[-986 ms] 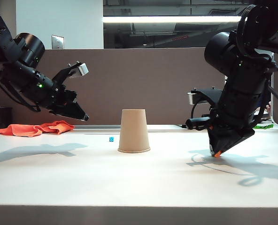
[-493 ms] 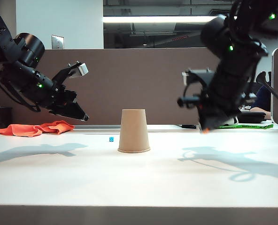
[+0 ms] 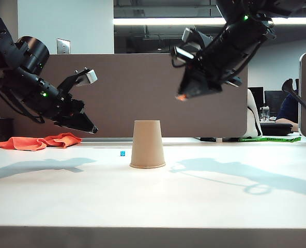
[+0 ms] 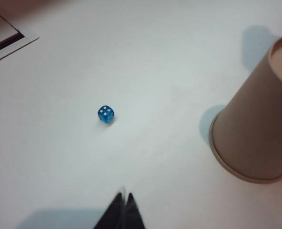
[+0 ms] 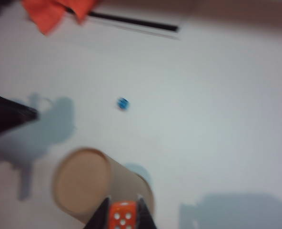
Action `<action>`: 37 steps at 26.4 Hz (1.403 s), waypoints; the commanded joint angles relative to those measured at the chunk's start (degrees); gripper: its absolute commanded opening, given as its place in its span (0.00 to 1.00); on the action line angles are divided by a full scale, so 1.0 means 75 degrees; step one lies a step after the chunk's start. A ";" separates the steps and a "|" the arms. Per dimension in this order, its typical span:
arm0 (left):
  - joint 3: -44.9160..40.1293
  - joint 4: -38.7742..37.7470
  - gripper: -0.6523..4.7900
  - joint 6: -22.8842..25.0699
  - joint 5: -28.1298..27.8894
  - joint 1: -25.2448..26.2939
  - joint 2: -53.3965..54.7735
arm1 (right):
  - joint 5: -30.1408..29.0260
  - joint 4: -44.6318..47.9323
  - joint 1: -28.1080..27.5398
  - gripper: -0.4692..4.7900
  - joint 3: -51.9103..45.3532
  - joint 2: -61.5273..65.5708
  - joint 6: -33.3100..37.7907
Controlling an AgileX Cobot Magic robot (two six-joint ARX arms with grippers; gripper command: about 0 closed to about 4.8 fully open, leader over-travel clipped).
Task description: Throw the dice onto the paper cup, compare its value with the values of the other dice on the table, place the die with the higher value on the paper cup, and take no action if both dice have the same value.
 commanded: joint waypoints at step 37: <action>0.0009 -0.0003 0.11 -0.0047 0.0038 -0.0012 -0.0032 | 0.0921 0.1871 0.1262 0.17 0.0076 0.1008 -0.1524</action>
